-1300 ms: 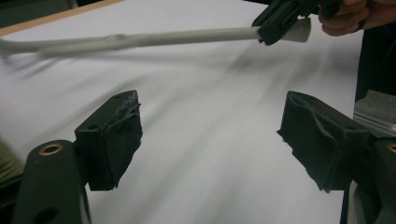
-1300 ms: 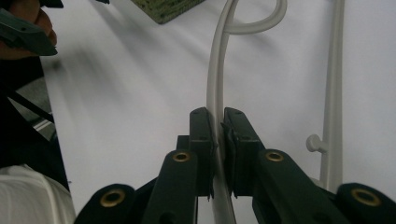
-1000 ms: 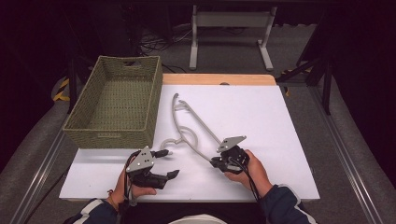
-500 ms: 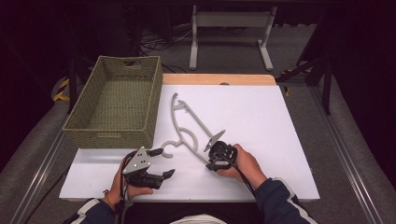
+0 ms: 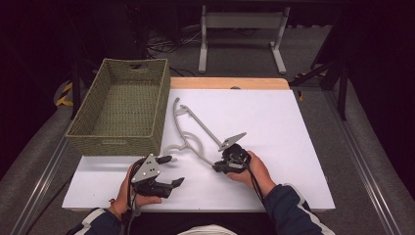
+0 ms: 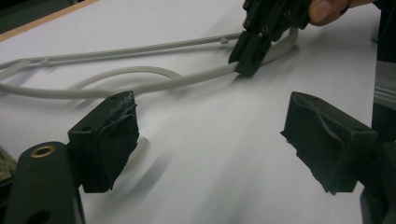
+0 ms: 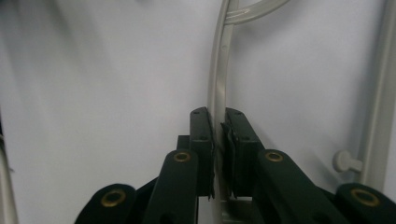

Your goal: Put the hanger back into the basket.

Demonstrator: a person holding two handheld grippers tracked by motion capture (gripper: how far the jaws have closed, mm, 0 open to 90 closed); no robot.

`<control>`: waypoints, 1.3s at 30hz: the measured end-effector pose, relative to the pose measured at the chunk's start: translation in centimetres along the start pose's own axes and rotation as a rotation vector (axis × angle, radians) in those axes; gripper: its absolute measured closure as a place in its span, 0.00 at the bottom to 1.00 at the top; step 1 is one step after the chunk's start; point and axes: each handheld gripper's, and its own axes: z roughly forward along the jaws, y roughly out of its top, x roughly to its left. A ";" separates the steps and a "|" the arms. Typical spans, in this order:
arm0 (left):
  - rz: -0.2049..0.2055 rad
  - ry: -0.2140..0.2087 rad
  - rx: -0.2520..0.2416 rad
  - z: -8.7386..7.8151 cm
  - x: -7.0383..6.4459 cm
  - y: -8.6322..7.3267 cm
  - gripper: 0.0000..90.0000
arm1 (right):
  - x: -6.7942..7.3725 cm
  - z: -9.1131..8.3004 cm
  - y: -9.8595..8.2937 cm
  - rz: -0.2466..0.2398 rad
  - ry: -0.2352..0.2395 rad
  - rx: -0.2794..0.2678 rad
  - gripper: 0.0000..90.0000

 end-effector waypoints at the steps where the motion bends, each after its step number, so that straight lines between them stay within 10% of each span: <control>1: 0.003 -0.009 0.003 0.3 0.0 0.1 0.21 | 0.0 -0.2 0.0 0.020 0.008 -0.026 0.92; 9: -0.087 -0.026 -0.033 2.0 1.1 1.1 0.23 | -0.1 -2.2 -0.1 0.087 0.061 -0.300 0.92; 15: -0.210 -0.096 -0.133 3.5 2.9 3.2 0.34 | 0.7 -3.8 -0.1 0.042 0.065 -0.449 0.92; 26: -0.265 -0.258 -0.257 6.2 4.5 5.6 0.65 | 1.8 -4.2 -0.1 -0.016 0.001 -0.512 0.92; 39: -0.239 -0.282 -0.272 6.6 4.3 6.4 0.77 | 2.7 -3.4 0.1 -0.073 -0.108 -0.467 0.90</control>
